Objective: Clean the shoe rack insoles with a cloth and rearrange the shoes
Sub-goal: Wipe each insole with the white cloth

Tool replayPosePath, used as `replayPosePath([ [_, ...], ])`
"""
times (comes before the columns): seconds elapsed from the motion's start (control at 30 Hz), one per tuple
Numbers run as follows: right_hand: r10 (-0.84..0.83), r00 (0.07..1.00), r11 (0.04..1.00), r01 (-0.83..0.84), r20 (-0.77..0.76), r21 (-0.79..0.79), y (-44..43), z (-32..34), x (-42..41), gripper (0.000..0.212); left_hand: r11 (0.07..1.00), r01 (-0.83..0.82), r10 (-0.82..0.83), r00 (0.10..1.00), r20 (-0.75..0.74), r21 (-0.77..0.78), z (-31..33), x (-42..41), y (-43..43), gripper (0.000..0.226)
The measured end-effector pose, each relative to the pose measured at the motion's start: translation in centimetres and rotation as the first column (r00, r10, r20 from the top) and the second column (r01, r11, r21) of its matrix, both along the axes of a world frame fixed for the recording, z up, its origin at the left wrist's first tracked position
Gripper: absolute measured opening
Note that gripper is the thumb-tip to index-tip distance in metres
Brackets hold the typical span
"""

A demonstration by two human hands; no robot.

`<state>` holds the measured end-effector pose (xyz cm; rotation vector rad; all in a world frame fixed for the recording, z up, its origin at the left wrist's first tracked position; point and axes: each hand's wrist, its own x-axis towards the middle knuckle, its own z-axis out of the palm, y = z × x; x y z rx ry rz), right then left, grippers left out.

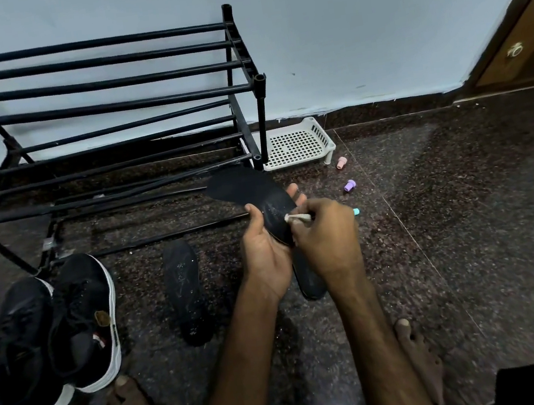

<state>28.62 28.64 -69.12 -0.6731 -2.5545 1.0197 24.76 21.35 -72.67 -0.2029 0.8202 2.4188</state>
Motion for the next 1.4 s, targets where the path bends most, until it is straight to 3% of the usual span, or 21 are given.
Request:
replayPosePath([
  [0.07,0.021,0.998,1.0,-0.021,0.059,-0.005,0.3,0.2,0.4,0.006,1.0,-0.008,0.008,1.0,0.003,-0.026,-0.1,0.1,0.1,0.069],
  [0.2,0.227,0.967,0.962,-0.204,0.113,-0.182,-0.1,0.9,0.5,0.007,0.999,0.042,-0.041,0.998,0.047,-0.026,0.1,0.1,0.0,0.075],
  [0.4,0.009,1.0,1.0,-0.01,0.013,0.016,0.5,0.4,0.3,0.007,0.998,-0.038,0.038,0.999,-0.001,-0.042,0.4,-0.4,-0.2,0.071],
  [0.57,0.211,0.975,0.969,-0.201,0.062,-0.144,-0.4,1.0,0.7,0.007,1.0,-0.008,0.01,0.996,0.088,-0.02,0.6,-0.1,0.0,0.072],
  [0.73,0.002,1.0,1.0,-0.003,-0.009,-0.021,0.7,-0.2,0.1,0.007,0.998,-0.06,0.061,0.997,0.047,-0.033,0.7,-0.5,-0.4,0.065],
  [0.83,0.152,0.984,0.986,-0.145,0.095,-0.079,0.5,0.5,0.7,0.004,0.995,-0.08,0.083,0.995,0.061,-0.053,0.6,-0.5,-0.4,0.064],
  [0.9,0.249,0.966,0.959,-0.236,0.066,-0.16,-0.1,1.0,0.8,0.004,0.998,-0.049,0.051,0.995,0.084,-0.027,0.5,-0.3,-0.4,0.071],
  [1.1,-0.012,1.0,1.0,0.012,-0.019,0.0,1.1,0.3,0.0,0.009,0.997,0.018,-0.017,1.0,0.012,-0.075,0.9,-0.1,-0.3,0.076],
  [1.27,0.243,0.958,0.968,-0.231,0.152,-0.096,0.7,1.2,0.4,0.005,0.997,0.051,-0.047,0.996,0.071,-0.056,0.6,0.3,0.0,0.085],
  [1.4,0.057,0.998,0.998,-0.058,0.02,0.032,0.7,0.9,-0.3,0.01,0.998,0.036,-0.034,0.999,0.043,-0.058,0.3,-0.2,0.1,0.084],
])
